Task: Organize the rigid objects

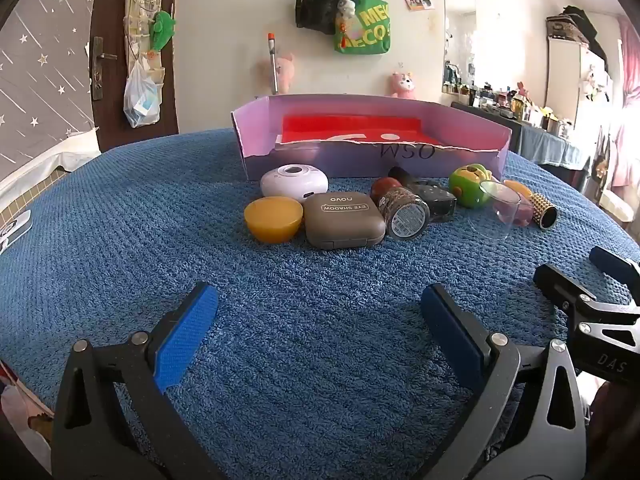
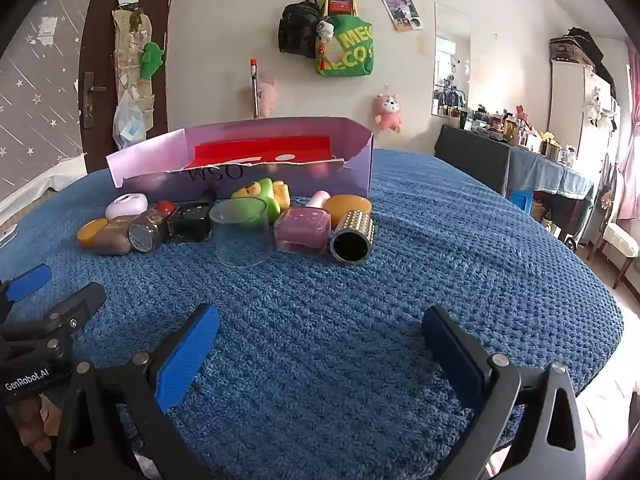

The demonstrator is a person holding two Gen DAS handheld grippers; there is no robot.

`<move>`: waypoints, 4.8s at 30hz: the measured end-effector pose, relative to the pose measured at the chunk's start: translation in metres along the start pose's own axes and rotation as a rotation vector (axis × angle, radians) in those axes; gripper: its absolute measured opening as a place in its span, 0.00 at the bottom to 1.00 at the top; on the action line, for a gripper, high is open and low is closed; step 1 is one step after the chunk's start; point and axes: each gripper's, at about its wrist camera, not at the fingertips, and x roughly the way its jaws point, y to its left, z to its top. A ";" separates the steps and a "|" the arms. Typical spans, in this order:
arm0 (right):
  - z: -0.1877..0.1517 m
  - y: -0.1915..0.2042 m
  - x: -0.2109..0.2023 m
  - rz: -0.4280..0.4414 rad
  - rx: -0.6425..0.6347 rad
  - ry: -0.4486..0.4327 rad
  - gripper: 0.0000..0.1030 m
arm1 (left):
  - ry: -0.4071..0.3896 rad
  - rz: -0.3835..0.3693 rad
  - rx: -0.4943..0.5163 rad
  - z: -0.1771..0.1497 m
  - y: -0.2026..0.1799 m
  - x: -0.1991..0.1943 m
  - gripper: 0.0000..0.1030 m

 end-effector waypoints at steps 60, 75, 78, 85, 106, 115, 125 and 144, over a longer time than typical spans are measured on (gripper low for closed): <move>0.000 0.001 0.002 0.002 -0.002 0.004 1.00 | 0.000 0.000 0.000 0.000 0.000 0.000 1.00; 0.001 0.001 0.002 0.002 -0.002 0.005 1.00 | 0.001 0.000 0.000 0.000 0.000 0.000 1.00; 0.001 0.001 0.002 0.002 -0.001 0.005 1.00 | 0.001 0.000 0.000 0.000 0.000 0.000 1.00; 0.000 0.001 0.003 0.002 -0.001 0.005 1.00 | 0.001 0.000 0.000 0.000 0.000 0.000 1.00; 0.005 -0.001 0.002 0.019 -0.005 0.024 1.00 | 0.030 -0.035 0.004 0.012 0.008 0.003 1.00; 0.031 -0.011 0.005 0.014 0.011 0.022 1.00 | 0.095 -0.084 -0.020 0.050 0.033 0.007 1.00; 0.063 -0.040 0.031 -0.032 0.064 0.109 1.00 | 0.217 -0.095 0.008 0.070 0.063 0.036 1.00; 0.067 -0.053 0.059 0.010 0.115 0.244 0.88 | 0.291 -0.115 0.155 0.078 0.058 0.060 0.84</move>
